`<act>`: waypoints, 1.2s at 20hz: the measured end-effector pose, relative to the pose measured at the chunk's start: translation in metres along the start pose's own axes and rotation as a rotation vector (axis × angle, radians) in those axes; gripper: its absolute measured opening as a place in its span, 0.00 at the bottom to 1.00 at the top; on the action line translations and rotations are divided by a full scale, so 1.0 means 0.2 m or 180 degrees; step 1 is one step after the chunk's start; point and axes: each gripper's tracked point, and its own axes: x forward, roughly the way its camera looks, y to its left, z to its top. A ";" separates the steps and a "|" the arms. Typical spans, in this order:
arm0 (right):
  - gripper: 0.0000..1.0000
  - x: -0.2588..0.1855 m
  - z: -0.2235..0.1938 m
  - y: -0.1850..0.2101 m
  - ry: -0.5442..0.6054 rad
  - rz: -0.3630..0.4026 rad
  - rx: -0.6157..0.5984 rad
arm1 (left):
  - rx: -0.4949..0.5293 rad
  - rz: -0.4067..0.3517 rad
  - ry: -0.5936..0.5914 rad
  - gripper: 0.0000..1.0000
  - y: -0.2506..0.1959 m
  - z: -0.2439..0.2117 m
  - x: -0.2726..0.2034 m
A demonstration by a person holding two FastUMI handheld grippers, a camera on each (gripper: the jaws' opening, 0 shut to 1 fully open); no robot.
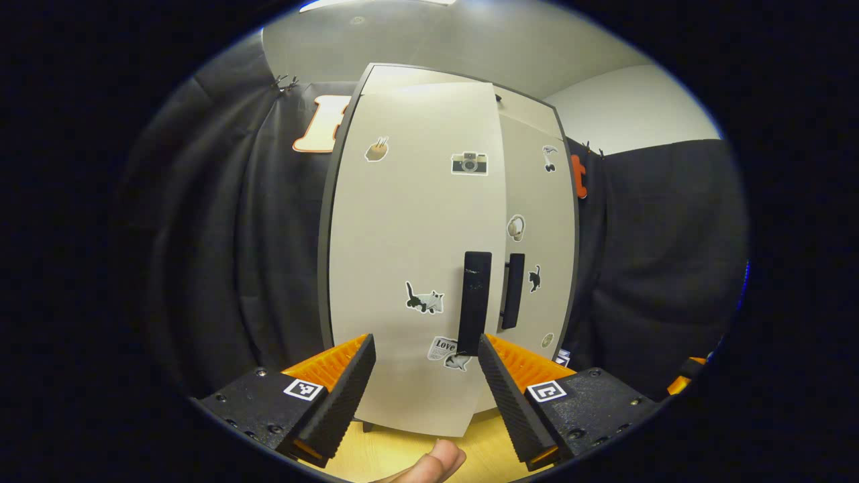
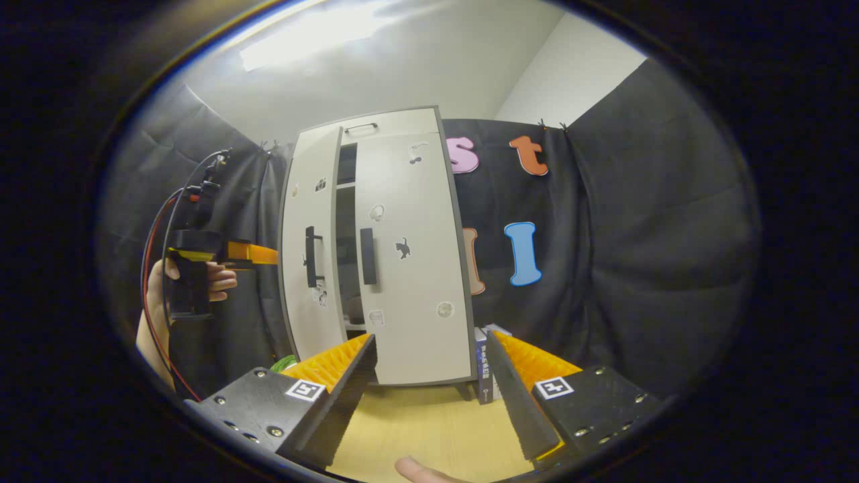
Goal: Grab one shoe with the right hand and put it into the shoe cabinet, grab the other shoe with the left hand and put it into the shoe cabinet; then close the right door with the right hand and the left door with the left hand.
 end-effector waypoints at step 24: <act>0.98 0.33 0.10 0.23 0.0384 0.0194 -0.0549 | 0.0111 0.0617 -0.0157 0.95 -0.05 -0.26 -0.48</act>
